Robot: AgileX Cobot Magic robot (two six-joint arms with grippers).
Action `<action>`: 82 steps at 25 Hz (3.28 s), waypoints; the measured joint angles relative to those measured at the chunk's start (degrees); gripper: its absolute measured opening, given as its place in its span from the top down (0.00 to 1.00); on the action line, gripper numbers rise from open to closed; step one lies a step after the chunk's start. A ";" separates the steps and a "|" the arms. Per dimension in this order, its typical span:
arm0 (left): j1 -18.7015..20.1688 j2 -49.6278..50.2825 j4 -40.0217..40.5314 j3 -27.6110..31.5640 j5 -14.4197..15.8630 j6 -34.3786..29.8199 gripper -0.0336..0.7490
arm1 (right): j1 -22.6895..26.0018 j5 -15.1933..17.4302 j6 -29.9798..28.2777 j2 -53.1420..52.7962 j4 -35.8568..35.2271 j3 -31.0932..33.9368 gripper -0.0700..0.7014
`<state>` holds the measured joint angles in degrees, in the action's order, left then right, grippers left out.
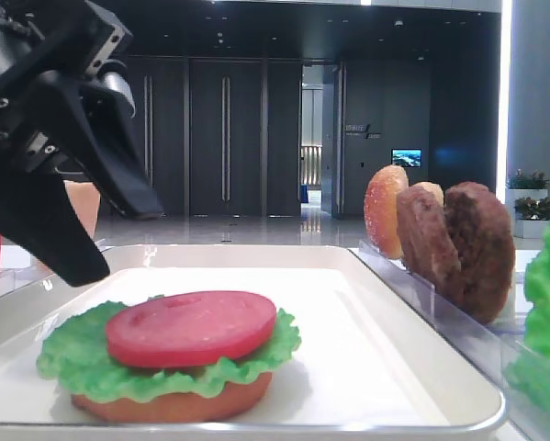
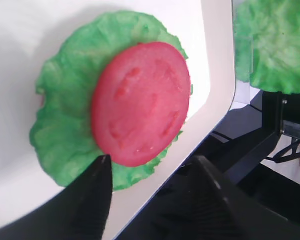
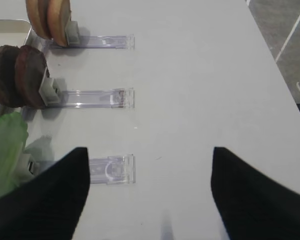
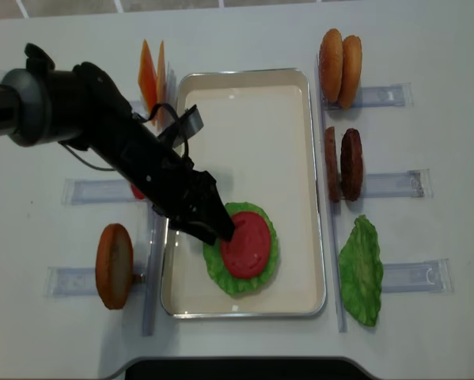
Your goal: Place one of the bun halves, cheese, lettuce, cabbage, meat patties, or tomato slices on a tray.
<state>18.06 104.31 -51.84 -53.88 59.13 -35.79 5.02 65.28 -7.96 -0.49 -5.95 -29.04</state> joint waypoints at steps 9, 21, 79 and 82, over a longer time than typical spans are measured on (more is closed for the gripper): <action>-1.05 -8.47 13.27 -4.80 3.02 10.57 0.46 | 0.00 0.00 0.00 0.00 0.00 0.00 0.28; -1.05 -19.43 44.58 -13.46 10.48 30.67 0.46 | 0.00 0.00 0.00 0.00 0.00 0.00 0.28; -20.37 -100.14 50.59 17.94 11.84 31.93 0.43 | 0.00 0.00 0.00 0.00 0.00 0.00 0.28; -20.37 -103.56 50.59 17.96 11.72 31.44 0.43 | 0.00 0.00 0.00 0.00 0.00 0.00 0.28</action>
<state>-2.31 0.75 -1.25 -35.91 70.85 -4.35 5.02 65.28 -7.96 -0.49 -5.95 -29.04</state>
